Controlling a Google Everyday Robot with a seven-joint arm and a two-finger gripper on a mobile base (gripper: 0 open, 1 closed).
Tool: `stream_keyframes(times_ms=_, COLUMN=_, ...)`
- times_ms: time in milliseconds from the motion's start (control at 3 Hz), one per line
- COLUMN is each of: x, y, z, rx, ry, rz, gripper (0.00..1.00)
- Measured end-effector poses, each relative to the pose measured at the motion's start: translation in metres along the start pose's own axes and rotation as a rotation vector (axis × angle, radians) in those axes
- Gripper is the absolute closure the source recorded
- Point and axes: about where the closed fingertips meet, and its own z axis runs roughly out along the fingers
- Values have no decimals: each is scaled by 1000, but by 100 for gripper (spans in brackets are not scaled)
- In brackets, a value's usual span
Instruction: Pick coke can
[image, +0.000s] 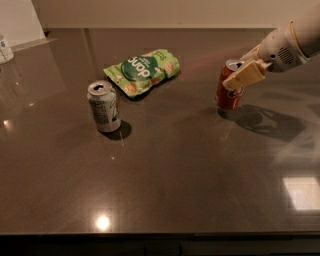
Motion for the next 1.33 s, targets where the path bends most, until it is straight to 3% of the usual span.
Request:
stream_keyframes(times_ms=333, x=-24, y=7, z=-22, rx=-10, ry=-30, rz=-24, gripper=100)
stream_keyframes(times_ms=1000, x=-66, y=11, z=-60, rx=-23, ry=-62, rz=-79, gripper=100)
stream_keyframes(times_ms=1333, x=-67, y=11, z=-61, rx=-23, ry=-63, rz=-81, gripper=100)
